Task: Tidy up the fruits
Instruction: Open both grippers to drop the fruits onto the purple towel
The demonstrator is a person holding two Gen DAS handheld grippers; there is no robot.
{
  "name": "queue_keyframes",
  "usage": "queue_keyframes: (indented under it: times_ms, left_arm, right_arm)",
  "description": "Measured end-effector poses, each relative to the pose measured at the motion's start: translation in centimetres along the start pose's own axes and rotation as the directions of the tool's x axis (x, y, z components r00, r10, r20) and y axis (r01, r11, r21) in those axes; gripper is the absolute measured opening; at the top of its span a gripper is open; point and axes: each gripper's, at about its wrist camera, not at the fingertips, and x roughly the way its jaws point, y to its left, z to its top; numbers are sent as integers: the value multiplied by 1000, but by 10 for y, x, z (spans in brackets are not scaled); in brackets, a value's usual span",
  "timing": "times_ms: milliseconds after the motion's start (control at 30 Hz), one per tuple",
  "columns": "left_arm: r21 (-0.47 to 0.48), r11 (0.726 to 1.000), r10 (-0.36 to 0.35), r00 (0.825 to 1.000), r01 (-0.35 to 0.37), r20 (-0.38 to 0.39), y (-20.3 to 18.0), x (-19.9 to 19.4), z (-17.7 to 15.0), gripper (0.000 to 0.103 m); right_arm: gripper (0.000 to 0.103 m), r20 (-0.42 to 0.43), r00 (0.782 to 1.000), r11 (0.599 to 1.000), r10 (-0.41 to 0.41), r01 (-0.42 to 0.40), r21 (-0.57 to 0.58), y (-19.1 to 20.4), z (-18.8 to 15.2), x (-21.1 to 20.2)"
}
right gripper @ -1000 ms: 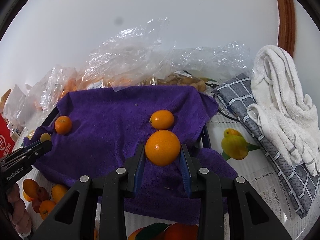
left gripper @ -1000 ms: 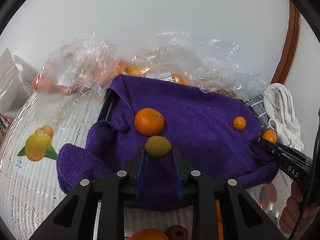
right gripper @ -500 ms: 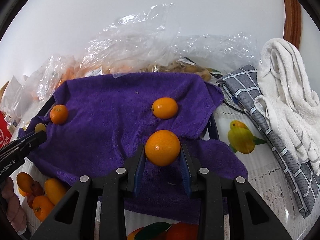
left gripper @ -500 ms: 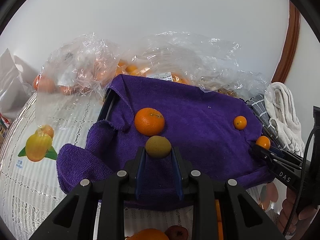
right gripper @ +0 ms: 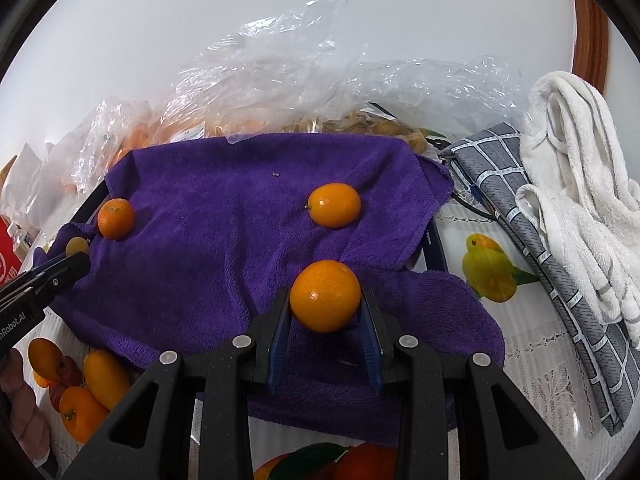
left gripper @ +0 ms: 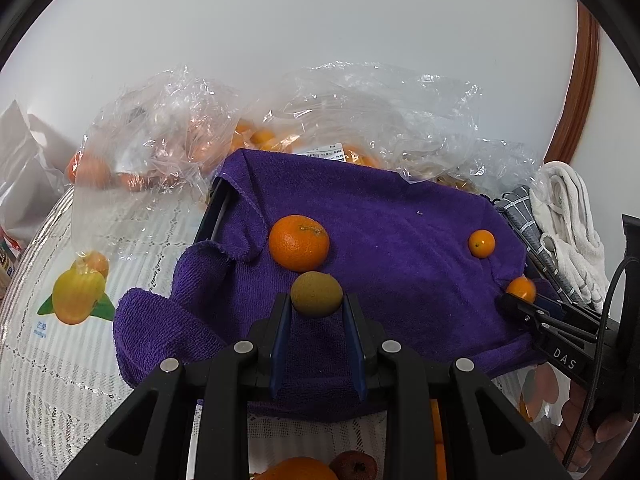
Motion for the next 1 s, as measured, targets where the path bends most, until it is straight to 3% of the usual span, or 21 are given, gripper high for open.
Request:
queue_keyframes:
  times_ms: [200, 467, 767, 1000]
  left_arm:
    - [6, 1000, 5, 1000, -5, -4, 0, 1, 0, 26]
    - [32, 999, -21, 1000, 20, 23, -5, -5, -1, 43]
    - [73, 997, -36, 995, 29, 93, -15, -19, -2, 60]
    - [66, 998, -31, 993, 23, 117, -15, -23, 0, 61]
  right_arm:
    - [41, 2, 1000, 1000, 7, -7, -5, 1, 0, 0]
    - [63, 37, 999, 999, 29, -30, 14, -2, 2, -12]
    - [66, 71, 997, 1000, 3, -4, 12, 1, 1, -24]
    - [66, 94, 995, 1000, -13, 15, -22, 9, 0, -35]
